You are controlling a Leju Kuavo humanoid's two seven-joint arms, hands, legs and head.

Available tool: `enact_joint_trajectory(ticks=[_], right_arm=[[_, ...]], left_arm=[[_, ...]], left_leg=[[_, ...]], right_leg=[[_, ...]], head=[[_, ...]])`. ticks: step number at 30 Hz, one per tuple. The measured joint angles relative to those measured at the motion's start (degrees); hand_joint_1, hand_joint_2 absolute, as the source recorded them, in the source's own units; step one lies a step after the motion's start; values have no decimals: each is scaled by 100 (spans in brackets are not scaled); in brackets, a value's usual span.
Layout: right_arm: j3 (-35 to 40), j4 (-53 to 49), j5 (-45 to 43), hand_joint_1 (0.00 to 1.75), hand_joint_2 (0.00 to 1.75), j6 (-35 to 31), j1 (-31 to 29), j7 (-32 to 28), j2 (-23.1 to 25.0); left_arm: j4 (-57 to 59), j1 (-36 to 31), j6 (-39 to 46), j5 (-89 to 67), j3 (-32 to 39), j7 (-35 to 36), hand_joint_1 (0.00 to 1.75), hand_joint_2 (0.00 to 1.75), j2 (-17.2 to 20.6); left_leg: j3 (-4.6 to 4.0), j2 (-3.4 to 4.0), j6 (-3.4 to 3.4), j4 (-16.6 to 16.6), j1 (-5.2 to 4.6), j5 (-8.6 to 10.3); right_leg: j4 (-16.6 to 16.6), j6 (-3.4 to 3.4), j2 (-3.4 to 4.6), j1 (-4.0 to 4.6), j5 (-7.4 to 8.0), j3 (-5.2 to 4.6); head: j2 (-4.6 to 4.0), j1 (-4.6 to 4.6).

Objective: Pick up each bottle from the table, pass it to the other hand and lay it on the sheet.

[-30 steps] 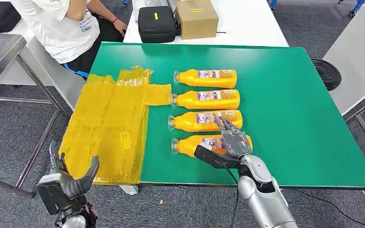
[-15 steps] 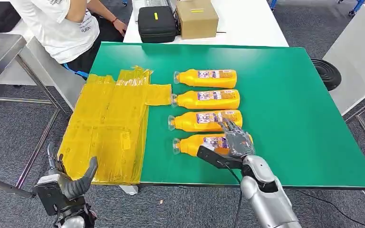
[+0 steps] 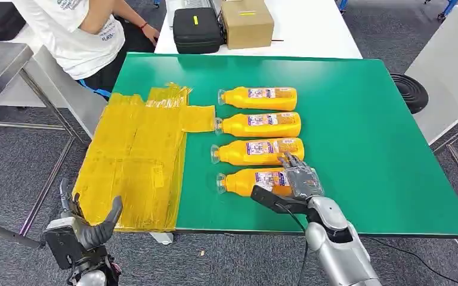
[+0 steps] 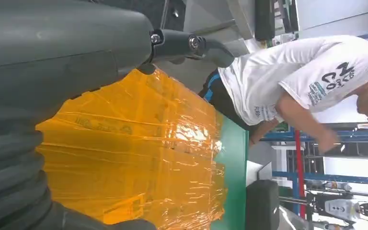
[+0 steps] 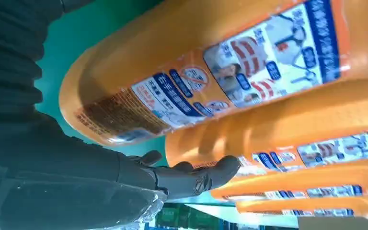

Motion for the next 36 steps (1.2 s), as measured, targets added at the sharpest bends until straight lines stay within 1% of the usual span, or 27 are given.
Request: enact_joint_trajectory(ticks=[10,18,19,20,22,25,26,27,28,30,33,35,36], right_arm=[[-68,-7,20,0,175,162,194,76,-140],[-94,-20,2,0,175,258,231,136,-205],[-107,-20,-4,3,175,267,237,149,-216],[-129,-20,-9,17,175,278,246,162,-223],[-188,-20,-33,51,175,300,260,170,-238],[-243,-17,-79,51,175,354,260,170,-278],[-269,-13,-101,99,175,370,258,168,-293],[-286,-11,-111,133,175,374,256,166,-301],[-300,-7,-116,140,175,378,257,162,-313],[-317,4,-122,140,175,389,261,151,-328],[-350,7,-164,147,175,426,261,114,-341],[-359,13,-197,147,175,437,261,87,-358],[-361,13,-223,150,175,459,260,66,-369]], left_arm=[[0,-3,-35,-9,0,92,0,175,0],[0,-11,-55,-9,0,114,0,175,0],[0,-15,-55,-9,0,120,0,175,0],[0,-19,-55,-9,0,125,0,175,0],[2,-20,-55,-9,0,129,0,175,0],[2,-22,-61,2,0,136,0,175,0],[2,-22,-63,9,0,142,0,175,0],[2,-22,-66,9,0,144,0,175,0],[2,-22,-68,9,-2,144,0,175,0],[4,-22,-70,18,0,144,0,175,0],[4,-22,-72,26,-2,144,0,175,0],[4,-22,-72,31,-2,144,0,175,0],[4,-22,-72,35,-4,144,0,175,0]], left_leg=[[2,0,0,0,0,0],[16,0,0,0,0,-1],[16,0,1,0,0,-1],[17,0,1,0,0,-1],[19,0,1,0,0,-1],[23,0,1,0,0,-1],[24,0,1,0,0,-1],[25,0,1,0,0,-1],[26,0,1,0,0,-1],[28,0,1,0,0,-1],[32,0,1,0,0,-1],[33,0,1,0,0,-1],[34,0,1,0,0,-1]], right_leg=[[-2,0,0,0,0,2],[-4,0,0,0,0,10],[-4,0,0,0,-1,13],[-4,0,0,0,-1,14],[-4,0,0,0,-1,17],[-5,0,0,0,-1,21],[-5,0,0,0,-1,23],[-5,0,0,0,-1,24],[-5,0,0,0,-1,26],[-5,0,0,0,-1,27],[-5,0,0,0,-1,31],[-5,0,0,0,-1,32],[-5,0,0,0,-1,32]], head=[[0,-2],[0,0],[0,0],[0,0],[0,0],[0,0],[0,-2],[0,2],[0,0],[0,0],[0,0],[0,0],[0,0]])
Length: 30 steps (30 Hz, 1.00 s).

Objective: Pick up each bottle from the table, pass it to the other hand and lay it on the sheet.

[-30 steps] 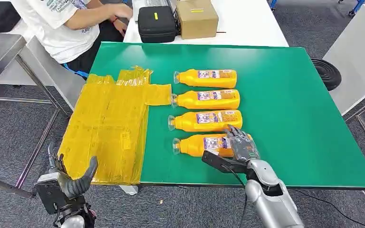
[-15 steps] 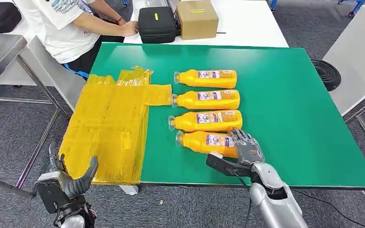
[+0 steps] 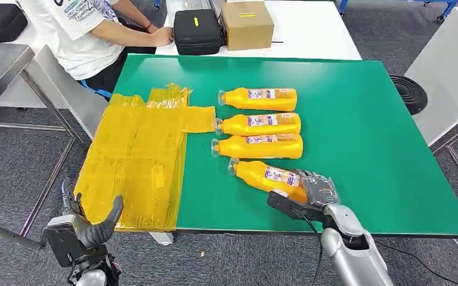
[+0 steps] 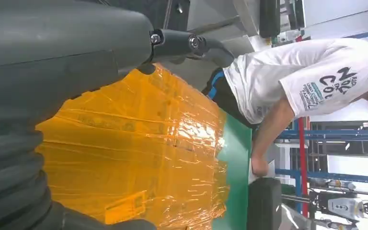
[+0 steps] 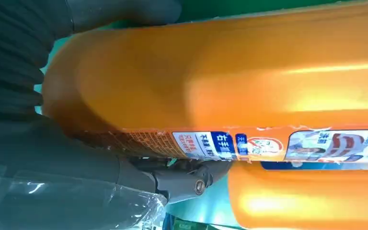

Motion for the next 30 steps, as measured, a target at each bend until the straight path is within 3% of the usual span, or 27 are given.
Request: enact_joint_trajectory(ticks=[10,13,17,26,30], right_arm=[[-11,46,-192,155,175,94,-36,-153,-74],[-11,57,-208,173,175,94,-39,-181,-83],[-11,70,-304,175,175,40,-51,-290,-87],[-28,-287,-1016,175,175,-1159,108,-1992,317],[-17,-728,-1099,175,175,-1436,307,-2421,535]], left_arm=[[4,-1,4,59,-9,0,0,175,0],[4,-1,13,76,-9,0,0,175,0],[4,0,30,94,-7,-2,0,175,0],[48,-22,17,103,2,-155,0,175,0],[109,-43,-46,111,-2,-192,0,175,0]], left_leg=[[7,0,0,0,0,-1],[9,0,0,0,0,-1],[10,0,0,0,0,-1],[2,2,-1,0,3,0],[-10,0,-1,-1,4,-1]], right_leg=[[-1,0,0,0,0,7],[0,0,0,0,0,9],[0,0,0,0,0,12],[3,-1,0,3,0,1],[5,-2,0,4,-3,-5]], head=[[0,0],[0,0],[0,0],[0,-2],[0,0]])
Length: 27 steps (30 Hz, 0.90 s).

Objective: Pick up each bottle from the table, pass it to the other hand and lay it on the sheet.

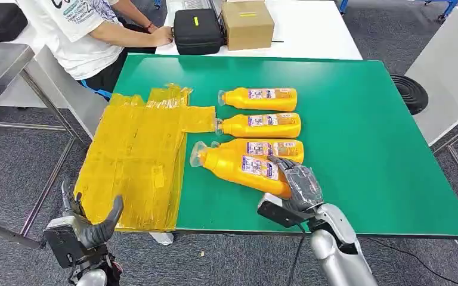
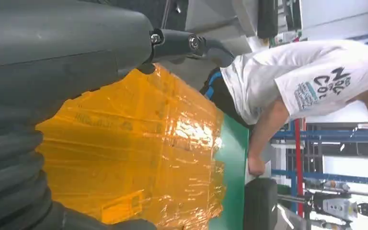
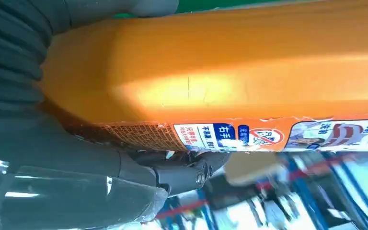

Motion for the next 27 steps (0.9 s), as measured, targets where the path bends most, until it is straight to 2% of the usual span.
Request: enact_joint_trajectory(ticks=[8,10,13,16,20,27], right_arm=[[-15,-385,-372,175,175,-256,68,-403,302],[-64,-413,-628,175,175,-286,68,-591,394],[-129,-376,-961,175,175,-282,75,-874,523],[-131,-234,-1063,175,175,-282,75,-1026,619],[-129,215,-1375,175,175,-181,-20,-1395,842],[-79,845,-1613,175,175,-145,-171,-1616,1139]], left_arm=[[111,-97,-300,329,-15,35,0,175,0],[151,-120,-1014,930,-42,177,0,175,2],[267,-173,-2535,2032,-175,404,0,175,81],[391,-267,-3085,2297,-265,483,0,175,166],[737,-581,-4243,2555,-512,796,0,175,315],[1306,-1078,-4701,2505,-843,924,0,175,441]], left_leg=[[-3,0,1,0,-4,0],[-3,0,1,0,-5,1],[-4,1,1,0,-4,1],[-3,2,0,0,-4,0],[-7,-1,0,0,-2,3],[-9,-4,5,0,-3,7]], right_leg=[[-3,1,0,-5,1,-5],[-3,1,0,-4,1,-5],[-1,1,0,-3,2,-5],[0,1,2,-3,2,-9],[1,0,-1,-2,2,-8],[2,0,-3,-3,4,-8]], head=[[0,0],[0,0],[0,2],[0,-2],[0,0],[0,2]])
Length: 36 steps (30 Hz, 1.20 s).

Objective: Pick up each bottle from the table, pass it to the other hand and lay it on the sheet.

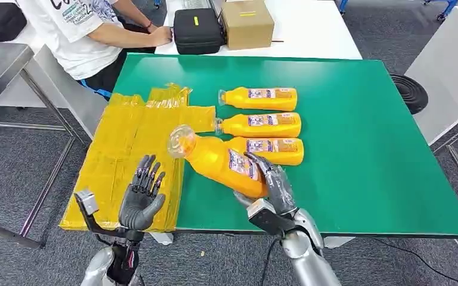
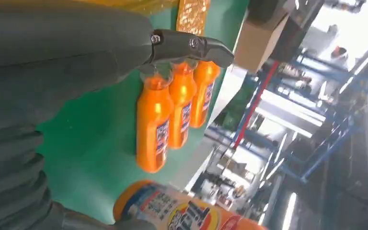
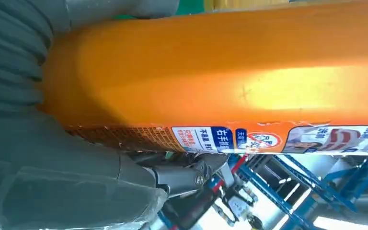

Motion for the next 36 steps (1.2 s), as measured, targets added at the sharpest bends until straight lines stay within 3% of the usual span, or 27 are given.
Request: enact_joint_trajectory(ticks=[6,17,28,36], right_arm=[[185,470,-236,175,175,160,-154,-42,199],[389,1065,-376,175,175,275,-312,-48,328],[396,1288,-398,175,175,319,-330,13,376],[367,1336,-490,175,175,326,-335,44,357]], left_arm=[[385,-432,151,-302,-278,-28,0,175,22],[490,-589,579,-691,-501,-168,0,175,15],[490,-607,424,-577,-529,-197,0,175,-11],[464,-581,-138,-417,-658,-194,0,175,-9]], left_leg=[[-1,4,0,0,0,-1],[-2,4,0,0,0,-1],[-2,4,0,0,0,0],[-2,3,0,0,0,-1]], right_leg=[[0,0,2,1,0,-2],[0,0,3,0,0,-4],[0,0,3,1,0,-4],[0,0,3,0,0,-4]], head=[[0,-2],[0,-2],[0,-2],[0,-2]])
